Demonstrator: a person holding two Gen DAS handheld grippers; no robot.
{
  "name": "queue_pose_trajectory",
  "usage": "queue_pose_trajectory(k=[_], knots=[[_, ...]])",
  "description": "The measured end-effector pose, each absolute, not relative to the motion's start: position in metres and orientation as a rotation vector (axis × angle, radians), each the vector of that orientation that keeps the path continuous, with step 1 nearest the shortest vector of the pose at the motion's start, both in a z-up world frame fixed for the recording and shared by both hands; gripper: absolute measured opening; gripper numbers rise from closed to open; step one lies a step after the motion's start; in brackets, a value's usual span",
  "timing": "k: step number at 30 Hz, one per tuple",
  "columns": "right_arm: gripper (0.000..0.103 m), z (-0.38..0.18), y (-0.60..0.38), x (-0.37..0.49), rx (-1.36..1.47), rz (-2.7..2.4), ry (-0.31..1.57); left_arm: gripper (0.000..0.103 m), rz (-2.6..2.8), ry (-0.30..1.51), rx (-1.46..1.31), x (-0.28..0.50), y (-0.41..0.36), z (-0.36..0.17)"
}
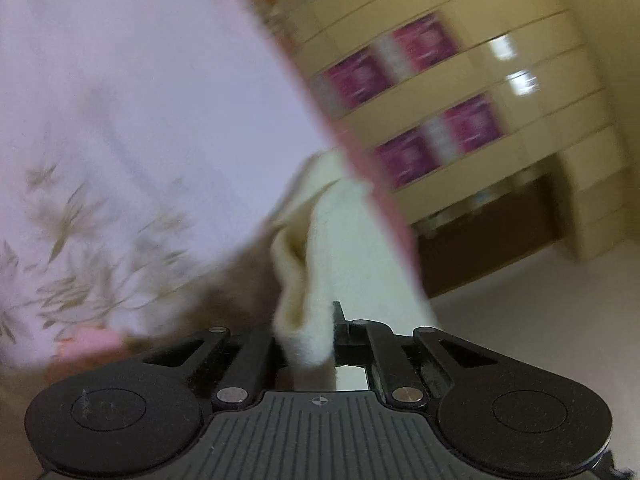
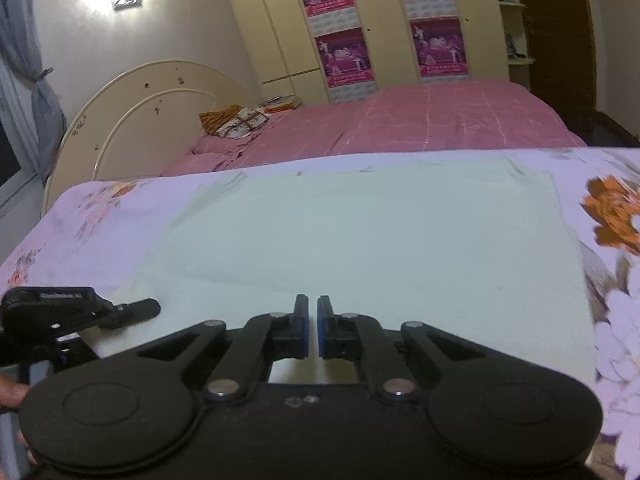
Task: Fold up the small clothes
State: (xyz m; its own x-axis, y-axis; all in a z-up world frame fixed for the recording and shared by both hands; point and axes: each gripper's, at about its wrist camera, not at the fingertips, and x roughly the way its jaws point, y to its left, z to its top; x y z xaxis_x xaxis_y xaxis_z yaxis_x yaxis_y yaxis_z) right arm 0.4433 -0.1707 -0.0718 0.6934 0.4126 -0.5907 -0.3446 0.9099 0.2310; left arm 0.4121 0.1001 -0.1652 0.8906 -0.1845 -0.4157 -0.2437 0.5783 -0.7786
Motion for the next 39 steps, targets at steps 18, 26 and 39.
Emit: queue_pose_trajectory(k=[18, 26, 39], knots=[[0.001, -0.089, -0.158, 0.471, 0.049, 0.386, 0.707, 0.007, -0.029, 0.590, -0.531, 0.482, 0.044, -0.097], [0.012, -0.067, -0.253, 0.467, 0.456, 0.320, 0.678, 0.007, -0.248, 0.650, -0.140, 0.530, -0.074, -0.042], [0.044, -0.070, -0.386, 0.431, 0.757, 0.269, 0.666, 0.065, -0.349, 0.656, -0.025, 0.505, -0.142, -0.031]])
